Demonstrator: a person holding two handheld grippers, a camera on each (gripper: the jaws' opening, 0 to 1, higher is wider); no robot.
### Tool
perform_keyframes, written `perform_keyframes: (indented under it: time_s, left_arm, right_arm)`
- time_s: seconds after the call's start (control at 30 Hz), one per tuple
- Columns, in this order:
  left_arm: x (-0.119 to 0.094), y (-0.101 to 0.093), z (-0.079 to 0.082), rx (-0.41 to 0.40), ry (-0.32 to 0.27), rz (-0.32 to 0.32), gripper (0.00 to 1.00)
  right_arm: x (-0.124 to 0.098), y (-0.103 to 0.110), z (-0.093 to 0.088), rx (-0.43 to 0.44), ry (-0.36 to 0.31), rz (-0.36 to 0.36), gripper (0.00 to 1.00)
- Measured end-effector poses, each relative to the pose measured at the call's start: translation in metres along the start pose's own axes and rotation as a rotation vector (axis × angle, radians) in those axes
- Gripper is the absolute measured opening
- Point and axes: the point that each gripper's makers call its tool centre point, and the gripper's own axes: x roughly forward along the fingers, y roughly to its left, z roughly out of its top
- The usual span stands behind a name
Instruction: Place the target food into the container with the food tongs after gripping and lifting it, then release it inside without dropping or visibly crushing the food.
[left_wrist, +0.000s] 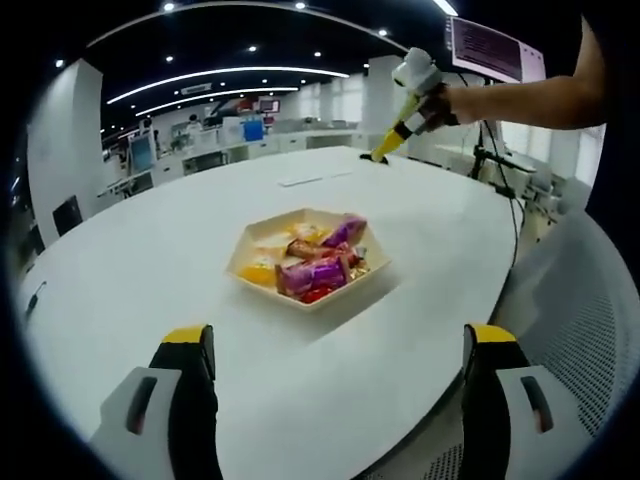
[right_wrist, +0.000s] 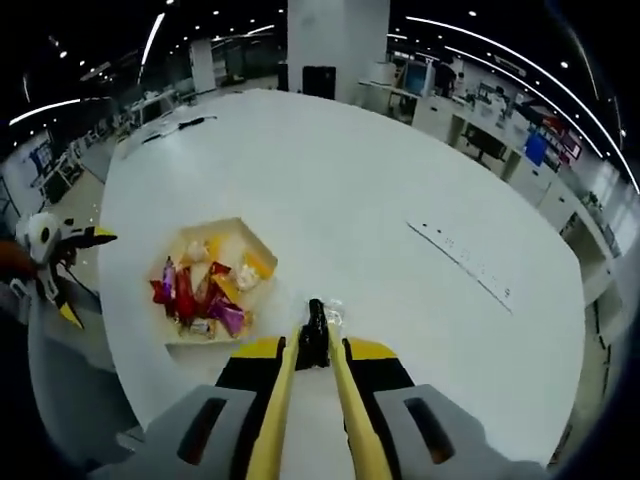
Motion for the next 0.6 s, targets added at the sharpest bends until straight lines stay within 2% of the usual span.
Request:
perform_keyframes:
  time_s: [0.23, 0.6]
  left_arm:
    - [0.000, 0.002, -0.002, 0.014, 0.012, 0.012, 0.99]
    - [-0.001, 0.001, -0.001, -0.003, -0.001, 0.002, 0.99]
  right_arm:
    - [0.003, 0.017, 0.039, -0.074, -0.002, 0.031, 0.21]
    - [0.013, 0.056, 0.083, -0.210, -0.003, 0.120, 0.21]
